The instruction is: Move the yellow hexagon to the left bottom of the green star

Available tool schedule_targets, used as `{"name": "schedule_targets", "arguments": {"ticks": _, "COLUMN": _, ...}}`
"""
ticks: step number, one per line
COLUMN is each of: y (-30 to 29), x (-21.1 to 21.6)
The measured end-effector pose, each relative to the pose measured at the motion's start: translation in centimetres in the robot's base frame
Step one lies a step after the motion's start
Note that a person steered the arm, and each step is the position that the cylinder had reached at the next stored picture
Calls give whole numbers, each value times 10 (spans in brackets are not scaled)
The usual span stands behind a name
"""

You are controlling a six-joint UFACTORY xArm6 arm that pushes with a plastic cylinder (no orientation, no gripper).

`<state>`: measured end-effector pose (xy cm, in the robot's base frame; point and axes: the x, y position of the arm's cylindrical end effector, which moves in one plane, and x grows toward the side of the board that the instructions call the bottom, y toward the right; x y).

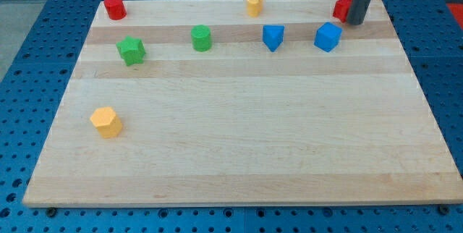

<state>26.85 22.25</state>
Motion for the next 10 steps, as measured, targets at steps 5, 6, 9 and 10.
{"name": "schedule_targets", "arguments": {"ticks": 5, "y": -22, "x": 73}}
{"name": "schedule_targets", "arguments": {"ticks": 6, "y": -29, "x": 140}}
{"name": "schedule_targets", "arguments": {"ticks": 9, "y": -242, "x": 273}}
{"name": "schedule_targets", "arguments": {"ticks": 10, "y": -317, "x": 272}}
